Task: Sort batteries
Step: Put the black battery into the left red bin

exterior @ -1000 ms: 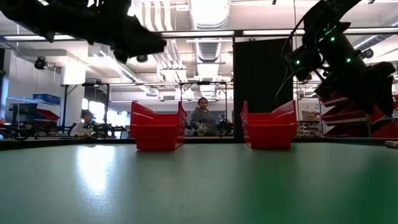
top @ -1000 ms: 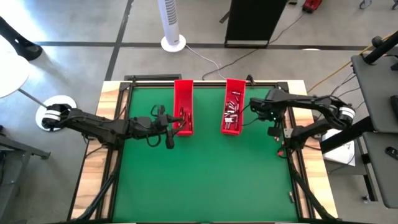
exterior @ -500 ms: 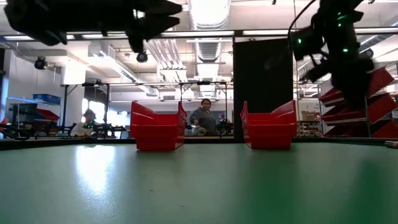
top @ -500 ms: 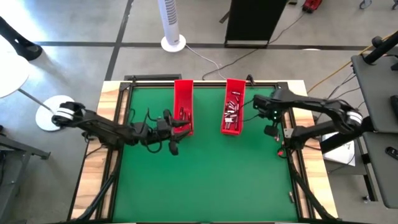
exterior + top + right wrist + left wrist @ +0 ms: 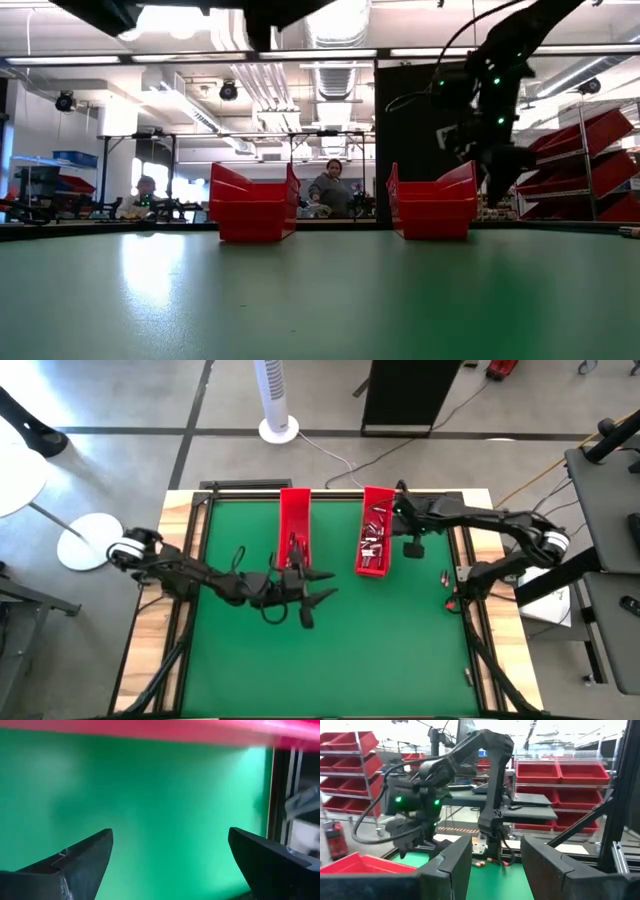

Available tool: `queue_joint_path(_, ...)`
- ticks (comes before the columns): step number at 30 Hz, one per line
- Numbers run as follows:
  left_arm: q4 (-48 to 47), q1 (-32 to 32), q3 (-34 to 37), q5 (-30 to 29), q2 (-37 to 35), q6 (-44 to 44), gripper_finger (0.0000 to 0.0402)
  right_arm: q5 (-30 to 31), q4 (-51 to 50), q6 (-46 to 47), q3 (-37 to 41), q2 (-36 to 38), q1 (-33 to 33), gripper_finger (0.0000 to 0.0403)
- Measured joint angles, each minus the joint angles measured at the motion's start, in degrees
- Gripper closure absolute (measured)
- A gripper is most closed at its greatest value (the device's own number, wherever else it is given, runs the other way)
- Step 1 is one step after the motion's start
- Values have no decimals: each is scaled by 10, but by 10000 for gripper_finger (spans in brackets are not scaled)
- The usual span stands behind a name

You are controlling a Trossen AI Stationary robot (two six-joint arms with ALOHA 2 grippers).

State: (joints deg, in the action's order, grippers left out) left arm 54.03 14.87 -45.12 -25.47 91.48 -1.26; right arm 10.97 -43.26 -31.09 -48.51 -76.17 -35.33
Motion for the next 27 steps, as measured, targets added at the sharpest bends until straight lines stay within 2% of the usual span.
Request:
queue_joint_path(5, 1, 41, 1, -62, 0, -14, 253, -9, 31, -30, -19, -49, 2, 14)
queue_joint_path(9, 21, 61, 2, -110, 12, -6, 253, -9, 34, -26, -58, -59, 2, 14)
queue_joint_path(14, 50, 68, -12, -115, 40, -9, 253, -21, 41, -43, -95, -65, 2, 14)
queue_joint_path(21, 24, 77, -55, -115, 60, -20, 253, -36, 72, -53, -102, -84, 2, 14)
queue_joint_path(27, 15, 87, -62, -116, 62, -28, 253, -37, 61, -41, -102, -93, 7, 14)
